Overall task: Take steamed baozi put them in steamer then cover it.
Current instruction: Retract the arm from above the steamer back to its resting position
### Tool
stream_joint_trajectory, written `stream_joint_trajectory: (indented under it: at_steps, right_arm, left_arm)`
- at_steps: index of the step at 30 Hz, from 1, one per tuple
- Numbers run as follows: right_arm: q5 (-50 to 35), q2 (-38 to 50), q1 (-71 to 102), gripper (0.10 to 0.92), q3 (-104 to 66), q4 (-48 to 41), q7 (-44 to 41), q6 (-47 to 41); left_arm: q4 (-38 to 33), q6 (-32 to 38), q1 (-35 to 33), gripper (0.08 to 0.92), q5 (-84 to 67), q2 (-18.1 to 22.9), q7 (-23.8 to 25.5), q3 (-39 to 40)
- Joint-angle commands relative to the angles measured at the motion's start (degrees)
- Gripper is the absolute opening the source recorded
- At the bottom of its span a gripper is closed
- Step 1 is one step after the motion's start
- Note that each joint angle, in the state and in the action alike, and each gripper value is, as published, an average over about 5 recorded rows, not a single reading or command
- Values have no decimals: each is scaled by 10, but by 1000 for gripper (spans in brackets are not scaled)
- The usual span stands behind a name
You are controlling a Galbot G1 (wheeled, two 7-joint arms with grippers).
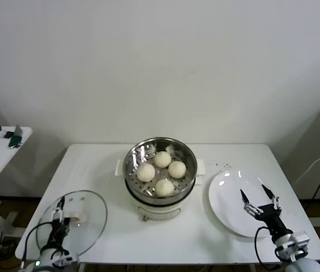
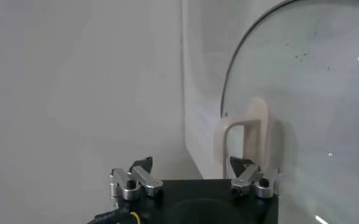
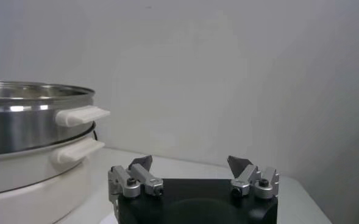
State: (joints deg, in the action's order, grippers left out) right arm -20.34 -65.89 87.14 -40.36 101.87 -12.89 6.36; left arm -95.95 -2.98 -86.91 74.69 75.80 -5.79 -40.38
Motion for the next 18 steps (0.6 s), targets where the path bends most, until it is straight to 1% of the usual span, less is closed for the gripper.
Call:
stream_joint_trajectory:
  at_steps: [1, 3, 12, 18]
  right_arm:
    - [6, -6, 2, 823, -2, -1, -2, 2]
    - [7, -8, 2, 823, -2, -2, -3, 4]
    - [12, -15, -1, 823, -4, -6, -6, 5]
    - [16, -17, -4, 823, -4, -7, -6, 5]
  left_arm:
    - [27, 6, 14, 773, -13, 2, -24, 2]
    - [29, 6, 14, 728, -16, 2, -27, 2]
    - [42, 13, 15, 470, -22, 3, -30, 0]
    - [32, 16, 14, 297, -30, 4, -35, 1]
